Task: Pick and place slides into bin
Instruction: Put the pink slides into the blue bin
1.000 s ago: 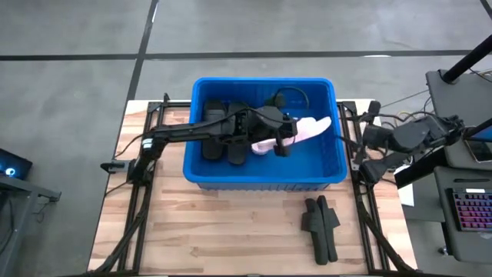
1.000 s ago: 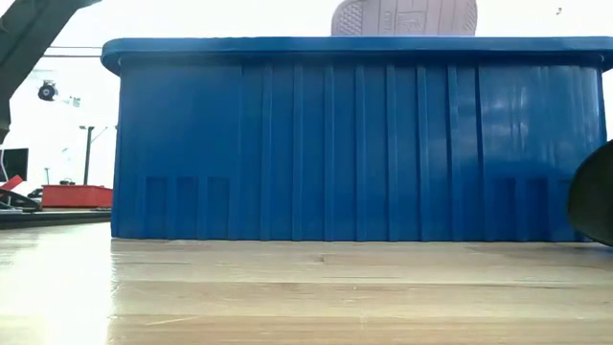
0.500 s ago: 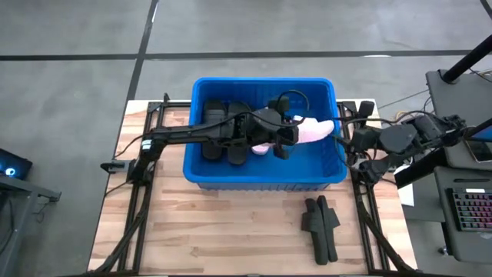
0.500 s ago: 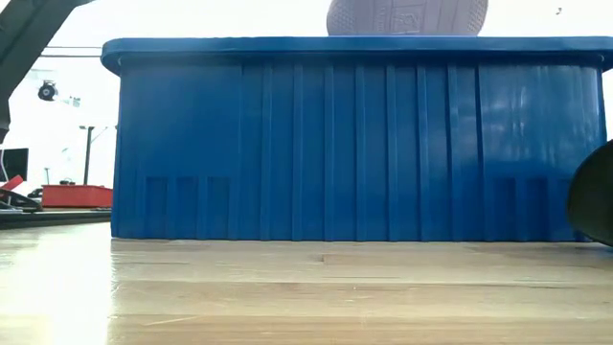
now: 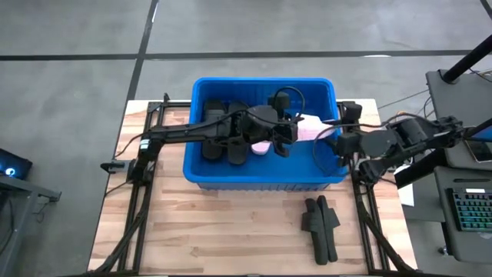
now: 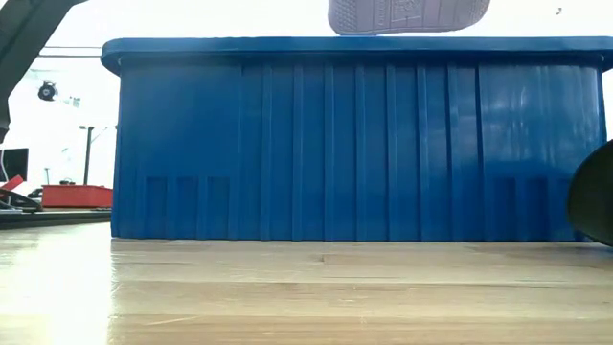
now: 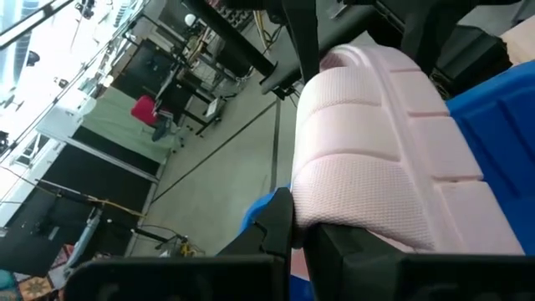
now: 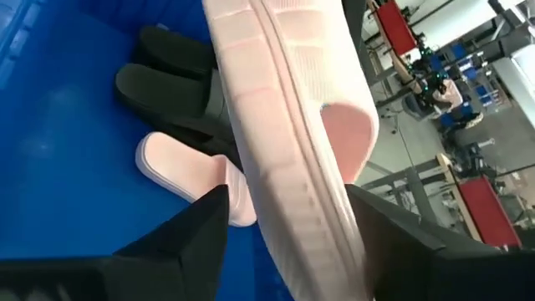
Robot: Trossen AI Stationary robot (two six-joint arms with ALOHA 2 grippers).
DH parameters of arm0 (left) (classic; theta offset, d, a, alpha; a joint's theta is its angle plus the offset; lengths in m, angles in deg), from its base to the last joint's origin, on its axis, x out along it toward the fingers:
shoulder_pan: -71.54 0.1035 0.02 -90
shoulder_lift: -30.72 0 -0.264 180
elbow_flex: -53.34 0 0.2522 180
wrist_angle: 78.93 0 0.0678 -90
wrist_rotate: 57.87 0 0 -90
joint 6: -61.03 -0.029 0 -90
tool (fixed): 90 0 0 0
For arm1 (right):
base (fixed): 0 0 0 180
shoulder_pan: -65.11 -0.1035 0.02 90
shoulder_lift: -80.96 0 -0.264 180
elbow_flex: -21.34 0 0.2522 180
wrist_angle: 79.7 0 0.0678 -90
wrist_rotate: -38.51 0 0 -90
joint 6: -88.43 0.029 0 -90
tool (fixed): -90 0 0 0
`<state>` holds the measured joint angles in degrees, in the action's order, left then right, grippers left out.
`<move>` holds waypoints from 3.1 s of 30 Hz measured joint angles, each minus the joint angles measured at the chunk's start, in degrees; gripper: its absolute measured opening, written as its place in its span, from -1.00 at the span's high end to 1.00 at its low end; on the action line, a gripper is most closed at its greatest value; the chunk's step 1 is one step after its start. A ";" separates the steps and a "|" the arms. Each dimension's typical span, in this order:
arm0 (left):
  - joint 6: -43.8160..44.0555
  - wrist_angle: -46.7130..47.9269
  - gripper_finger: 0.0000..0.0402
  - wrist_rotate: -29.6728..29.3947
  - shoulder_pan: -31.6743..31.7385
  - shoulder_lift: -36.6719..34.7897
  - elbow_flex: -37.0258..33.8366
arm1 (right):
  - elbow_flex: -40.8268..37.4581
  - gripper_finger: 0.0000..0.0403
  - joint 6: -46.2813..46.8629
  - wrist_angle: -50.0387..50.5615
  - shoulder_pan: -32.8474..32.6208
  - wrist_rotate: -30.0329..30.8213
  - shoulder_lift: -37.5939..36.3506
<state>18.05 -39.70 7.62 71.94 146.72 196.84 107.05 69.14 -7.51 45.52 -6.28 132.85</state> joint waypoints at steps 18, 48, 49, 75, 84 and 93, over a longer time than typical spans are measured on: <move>7.15 3.47 0.41 1.95 1.53 -7.24 0.09 | 2.94 0.84 19.97 -0.80 0.97 7.85 1.43; 25.41 7.43 0.02 18.20 4.50 -29.86 -0.76 | 2.38 0.85 -20.29 -36.65 0.89 -42.83 -2.51; 27.37 7.02 0.02 21.99 4.49 -29.52 -0.76 | 2.38 0.85 -22.37 -36.41 0.86 -46.08 -2.36; 24.59 17.43 0.02 49.72 2.85 -13.80 -0.86 | 1.83 0.85 -9.61 -14.82 9.22 -53.73 -1.17; 24.53 12.04 0.02 49.56 2.85 -9.07 -0.83 | 1.74 0.85 -10.25 -14.75 9.88 -54.33 -0.28; 24.35 9.47 0.02 49.23 3.35 -6.54 -0.83 | 1.74 0.85 -10.35 -14.14 9.88 -54.38 0.41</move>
<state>42.40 -30.23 56.86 75.29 140.18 196.01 108.79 58.79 -21.65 55.40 -60.66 133.25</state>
